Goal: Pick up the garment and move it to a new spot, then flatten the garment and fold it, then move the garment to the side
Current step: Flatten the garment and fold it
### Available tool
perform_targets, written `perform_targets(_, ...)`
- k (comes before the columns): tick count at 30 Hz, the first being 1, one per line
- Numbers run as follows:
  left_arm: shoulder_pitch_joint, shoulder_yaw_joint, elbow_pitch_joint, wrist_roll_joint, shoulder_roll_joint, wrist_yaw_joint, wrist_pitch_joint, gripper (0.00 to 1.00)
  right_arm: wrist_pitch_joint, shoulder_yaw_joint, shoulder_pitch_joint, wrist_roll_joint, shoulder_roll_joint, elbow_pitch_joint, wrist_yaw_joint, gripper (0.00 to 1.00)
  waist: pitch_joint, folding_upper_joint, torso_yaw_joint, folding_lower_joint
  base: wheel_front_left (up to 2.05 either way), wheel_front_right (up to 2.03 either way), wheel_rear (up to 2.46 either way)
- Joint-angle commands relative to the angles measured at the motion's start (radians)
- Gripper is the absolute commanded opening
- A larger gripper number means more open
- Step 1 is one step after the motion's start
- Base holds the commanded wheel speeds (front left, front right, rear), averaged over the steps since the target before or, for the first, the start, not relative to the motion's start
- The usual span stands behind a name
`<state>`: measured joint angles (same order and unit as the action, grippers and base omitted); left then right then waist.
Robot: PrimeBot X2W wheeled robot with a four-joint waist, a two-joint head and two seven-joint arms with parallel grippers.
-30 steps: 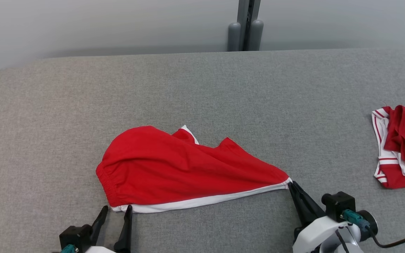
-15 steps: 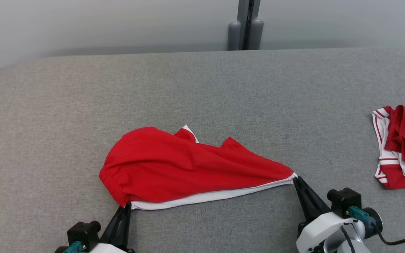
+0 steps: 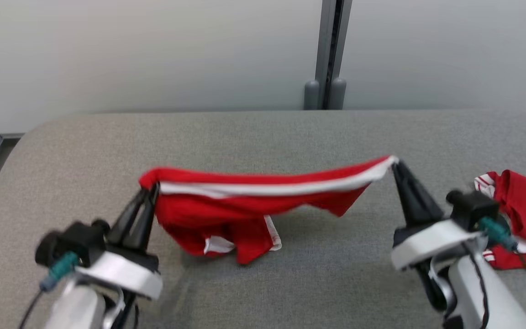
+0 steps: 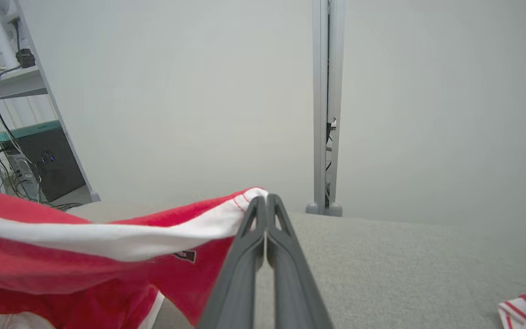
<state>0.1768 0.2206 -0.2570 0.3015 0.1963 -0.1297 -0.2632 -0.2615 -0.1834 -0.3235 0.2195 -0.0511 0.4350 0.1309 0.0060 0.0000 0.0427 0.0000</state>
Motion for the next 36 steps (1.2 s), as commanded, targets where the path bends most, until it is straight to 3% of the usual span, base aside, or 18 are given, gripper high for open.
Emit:
perform_targets(1,0.043,0.01,0.005,0.007,0.023,-0.001,-0.001,0.0,-0.005,0.004,-0.031,-0.001,-0.016,-0.014,0.0,0.0,-0.025,0.0,-0.004,0.0,0.0,0.0,0.0)
perform_targets(8,0.31,0.064,0.053,0.073,0.157,-0.001,0.089,0.0,-0.005,0.035,-0.216,0.024,-0.063,-0.084,0.0,0.0,-0.049,0.0,-0.025,0.0,0.0,0.0,0.0)
perform_targets(14,0.473,0.081,0.04,0.132,0.198,-0.001,0.153,0.0,0.013,0.034,-0.379,0.006,-0.103,-0.065,0.0,0.0,-0.004,0.0,-0.056,0.0,0.0,0.0,0.0)
perform_targets(17,0.551,0.105,0.021,0.139,0.212,-0.001,0.181,0.0,0.033,0.029,-0.464,-0.009,-0.107,-0.037,0.0,0.0,0.068,0.0,-0.07,0.0,0.0,0.0,0.0)
perform_targets(24,0.804,0.167,-0.105,0.149,0.184,-0.001,0.177,0.0,0.039,0.047,-0.729,-0.075,-0.111,0.075,0.0,0.0,0.287,0.0,-0.091,0.0,0.0,0.0,0.0)
perform_targets(30,1.077,0.186,-0.257,0.095,0.159,-0.001,0.075,0.0,0.009,0.117,-0.981,-0.154,-0.111,0.173,0.0,0.0,0.41,0.0,-0.09,0.0,0.0,0.0,0.0)
perform_targets(36,1.116,0.212,-0.379,0.116,0.139,-0.001,0.011,0.0,-0.004,0.133,-0.998,-0.171,-0.087,0.205,-0.001,0.0,0.446,0.0,-0.092,0.0,0.0,0.0,0.0)
